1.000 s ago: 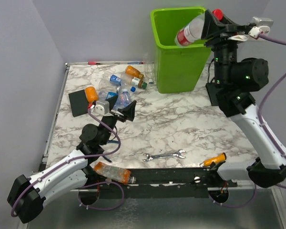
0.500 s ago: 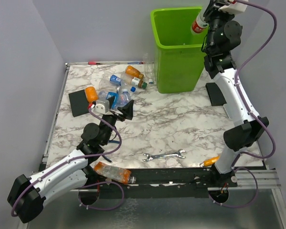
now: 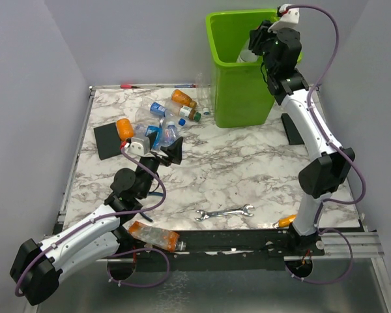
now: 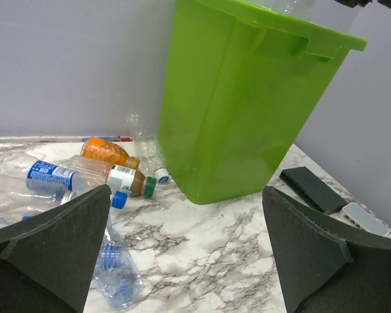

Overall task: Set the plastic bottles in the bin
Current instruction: Place the plastic bottle in the trash bin.

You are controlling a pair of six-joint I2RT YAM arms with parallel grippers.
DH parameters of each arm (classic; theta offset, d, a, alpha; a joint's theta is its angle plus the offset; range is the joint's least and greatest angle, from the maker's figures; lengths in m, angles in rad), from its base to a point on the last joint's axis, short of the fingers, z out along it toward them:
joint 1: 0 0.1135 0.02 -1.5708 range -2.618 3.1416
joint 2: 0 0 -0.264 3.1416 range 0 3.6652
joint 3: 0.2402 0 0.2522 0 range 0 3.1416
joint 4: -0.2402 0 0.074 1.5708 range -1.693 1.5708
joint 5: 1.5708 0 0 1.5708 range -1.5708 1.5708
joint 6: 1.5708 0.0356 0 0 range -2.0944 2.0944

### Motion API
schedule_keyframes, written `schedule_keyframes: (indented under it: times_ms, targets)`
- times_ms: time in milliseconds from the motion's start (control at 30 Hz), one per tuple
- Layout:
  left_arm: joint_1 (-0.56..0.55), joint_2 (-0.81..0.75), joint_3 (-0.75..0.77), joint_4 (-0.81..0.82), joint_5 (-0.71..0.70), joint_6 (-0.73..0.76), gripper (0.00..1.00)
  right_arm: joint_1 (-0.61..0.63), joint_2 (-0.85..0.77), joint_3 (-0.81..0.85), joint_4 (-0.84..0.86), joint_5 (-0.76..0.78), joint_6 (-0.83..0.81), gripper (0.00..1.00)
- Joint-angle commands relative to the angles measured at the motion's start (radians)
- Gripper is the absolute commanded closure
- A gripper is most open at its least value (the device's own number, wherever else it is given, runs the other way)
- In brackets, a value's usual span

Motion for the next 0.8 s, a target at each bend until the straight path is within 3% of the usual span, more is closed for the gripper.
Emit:
schedule_keyframes:
  times_ms: [0, 200, 267, 500, 600, 767]
  targets:
    - [-0.004, 0.001, 0.016, -0.006, 0.032, -0.007, 0.01, 0.002, 0.067, 0.119, -0.224, -0.167, 0.102, 1.00]
    - [-0.005, 0.010, 0.019, -0.006, 0.049, -0.009, 0.01, 0.004, 0.076, 0.099, -0.356, -0.087, 0.088, 0.97]
    - [-0.003, 0.011, 0.019, -0.006, 0.050, -0.011, 0.01, 0.005, 0.081, 0.102, -0.402, -0.071, 0.074, 0.90]
    - [-0.004, 0.019, 0.019, -0.006, 0.049, -0.012, 0.01, 0.004, 0.030, 0.085, -0.398, -0.054, 0.078, 0.41]
    - [-0.003, 0.022, 0.019, -0.006, 0.044, -0.009, 0.01, 0.004, 0.051, 0.199, -0.446, -0.053, 0.086, 0.33]
    - [-0.004, 0.028, 0.019, -0.009, 0.030, -0.005, 0.01, 0.004, -0.012, 0.266, -0.418, -0.072, 0.129, 0.30]
